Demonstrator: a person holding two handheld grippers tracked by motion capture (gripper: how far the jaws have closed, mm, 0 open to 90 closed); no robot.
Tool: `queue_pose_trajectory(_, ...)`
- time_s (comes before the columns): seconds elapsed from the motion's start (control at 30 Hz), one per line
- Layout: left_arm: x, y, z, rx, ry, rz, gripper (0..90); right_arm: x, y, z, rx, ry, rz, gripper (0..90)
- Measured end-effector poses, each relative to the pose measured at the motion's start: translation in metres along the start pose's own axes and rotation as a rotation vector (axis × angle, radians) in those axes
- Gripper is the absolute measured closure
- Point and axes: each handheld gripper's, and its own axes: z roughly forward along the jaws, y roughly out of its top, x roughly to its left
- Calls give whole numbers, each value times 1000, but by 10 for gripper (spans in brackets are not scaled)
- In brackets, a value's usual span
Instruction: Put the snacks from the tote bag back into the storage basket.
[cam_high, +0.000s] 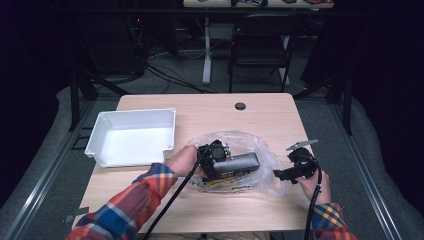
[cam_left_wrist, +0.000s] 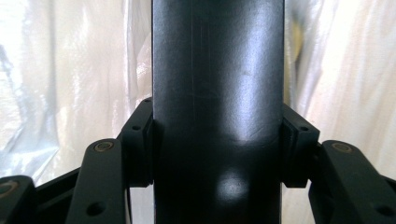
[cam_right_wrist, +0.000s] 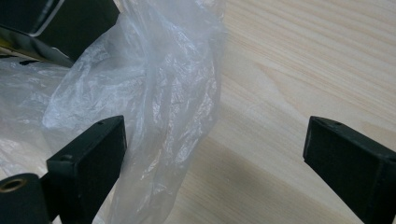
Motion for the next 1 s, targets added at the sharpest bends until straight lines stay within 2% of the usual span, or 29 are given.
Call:
queue_pose_trajectory(0.17, -1, 1, -17, -11, -9, 21, 430, 0, 0, 0, 0, -1, 0, 58)
queue_pose_trajectory(0.4, -1, -1, -36, -40, -18, 31, 430, -2, 0, 1, 4, 0, 3, 58)
queue_pose_trajectory(1.0, 5, -18, -69, -58, -5, 24, 431, -3, -4, -2, 1, -13, 14, 58)
